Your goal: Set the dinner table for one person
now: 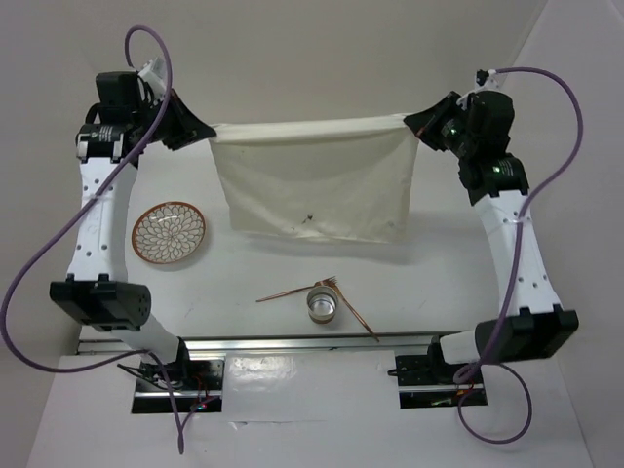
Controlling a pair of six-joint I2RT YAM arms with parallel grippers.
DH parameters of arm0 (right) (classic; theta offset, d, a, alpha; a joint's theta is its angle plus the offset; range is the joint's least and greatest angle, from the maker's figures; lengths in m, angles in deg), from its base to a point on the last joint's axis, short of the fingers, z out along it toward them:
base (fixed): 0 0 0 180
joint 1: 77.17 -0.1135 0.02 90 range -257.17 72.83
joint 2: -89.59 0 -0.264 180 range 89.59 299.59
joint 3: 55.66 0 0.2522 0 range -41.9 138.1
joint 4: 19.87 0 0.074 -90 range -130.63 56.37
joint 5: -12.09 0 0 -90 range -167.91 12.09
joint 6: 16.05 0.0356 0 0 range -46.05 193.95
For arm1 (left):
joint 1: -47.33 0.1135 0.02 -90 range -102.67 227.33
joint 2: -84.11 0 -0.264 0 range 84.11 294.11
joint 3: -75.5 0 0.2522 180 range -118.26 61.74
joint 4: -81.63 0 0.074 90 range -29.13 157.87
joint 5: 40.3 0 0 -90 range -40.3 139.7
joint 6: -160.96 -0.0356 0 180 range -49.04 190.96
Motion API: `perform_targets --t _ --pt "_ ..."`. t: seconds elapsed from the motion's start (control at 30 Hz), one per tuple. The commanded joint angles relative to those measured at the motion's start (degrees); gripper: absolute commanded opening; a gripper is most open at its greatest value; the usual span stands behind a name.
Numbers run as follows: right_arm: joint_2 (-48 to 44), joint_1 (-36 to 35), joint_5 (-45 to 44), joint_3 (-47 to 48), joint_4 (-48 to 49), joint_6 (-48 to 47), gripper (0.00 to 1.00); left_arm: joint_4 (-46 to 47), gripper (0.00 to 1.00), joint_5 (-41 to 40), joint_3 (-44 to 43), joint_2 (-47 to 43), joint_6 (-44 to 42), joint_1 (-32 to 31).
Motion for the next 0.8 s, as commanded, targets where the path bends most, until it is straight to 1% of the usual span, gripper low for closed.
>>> perform_targets --t 0.0,0.03,0.07,0.1,0.13,0.17,0.2,0.27,0.3,0.33,0.37,0.4,0.43,0.5,0.53,0.57,0.6,0.63,0.67,0.7,0.73,0.77 --pt "5.97 1.29 -5.59 3.38 11.02 -2.19 0.00 7.33 0.00 -2.20 -6.51 4.53 -1.89 1.59" --pt "9.64 1.29 -5.59 4.35 13.56 -2.19 0.00 7.34 0.00 -2.20 -8.28 6.46 -1.89 1.59" --pt "11.51 1.29 -5.07 5.41 14.80 -2.88 0.00 7.34 0.00 -2.20 -10.65 10.92 -1.89 1.59" --pt "13.27 1.29 -5.06 6.64 15.86 -3.67 0.00 7.86 0.00 -1.68 -15.89 13.23 -1.37 1.59" --pt "16.50 1.29 -5.06 9.17 17.69 -3.68 0.00 7.87 0.00 -1.67 -18.90 15.42 -1.36 1.59" --pt "17.75 1.29 -5.06 9.98 18.93 -3.68 0.00 7.87 0.00 -0.89 -21.98 17.79 -1.36 1.59" --pt "18.98 1.29 -5.06 10.68 19.99 -3.68 0.00 7.87 0.00 -0.88 -27.05 21.47 -1.36 1.59" --pt "21.63 1.81 -3.84 11.92 21.84 -3.68 0.00 9.43 0.00 -0.18 -28.33 22.56 -0.83 2.11" --pt "21.63 1.82 -3.83 11.40 22.37 -3.68 0.00 11.02 0.00 0.60 -26.86 22.56 -0.83 2.72" --pt "21.63 1.82 -3.14 9.13 23.59 -3.68 0.00 13.12 0.00 0.61 -21.01 20.48 -0.83 2.73" --pt "21.11 1.82 -3.13 7.19 24.21 -3.68 0.00 17.75 0.00 1.22 -17.04 18.89 -0.83 3.25" --pt "20.32 1.82 -2.61 4.74 25.00 -3.07 0.00 19.71 0.00 1.23 -12.99 17.31 -0.83 3.26" --pt "19.36 1.82 -2.60 -1.12 25.79 -3.07 0.00 21.30 0.00 0.53 -5.12 15.73 -0.83 3.26" --pt "15.67 1.82 -2.08 -7.56 26.94 -2.28 0.00 25.25 0.00 0.52 3.00 11.15 -0.83 3.26" --pt "14.35 1.82 -2.08 -10.81 27.46 -1.41 0.00 26.32 0.00 1.22 11.22 9.66 -0.83 3.26" --pt "11.21 1.82 -1.21 -18.06 27.99 -0.79 0.00 27.20 0.00 1.75 15.22 8.17 -0.83 3.26" --pt "9.52 1.82 -0.68 -21.97 28.00 -0.09 0.00 27.20 0.00 2.28 19.00 5.63 -0.83 3.26" --pt "7.85 1.82 0.11 -25.75 28.00 1.05 0.00 25.81 0.29 3.76 25.39 4.65 -0.83 3.26" --pt "6.35 1.82 1.60 -33.35 28.00 1.59 0.00 24.32 0.48 3.78 28.32 3.85 -0.83 3.26" --pt "3.21 1.82 1.62 -36.65 25.99 2.20 0.05 23.09 0.69 3.78 31.31 2.89 -0.83 3.26" --pt "1.61 1.82 1.62 -39.90 24.32 3.25 0.15 21.77 1.00 3.78 33.95 0.70 -0.83 2.73" --pt "-0.15 1.82 0.92 -45.50 22.56 3.26 0.26 19.06 1.00 2.21 37.98 -0.45 -0.83 2.73"
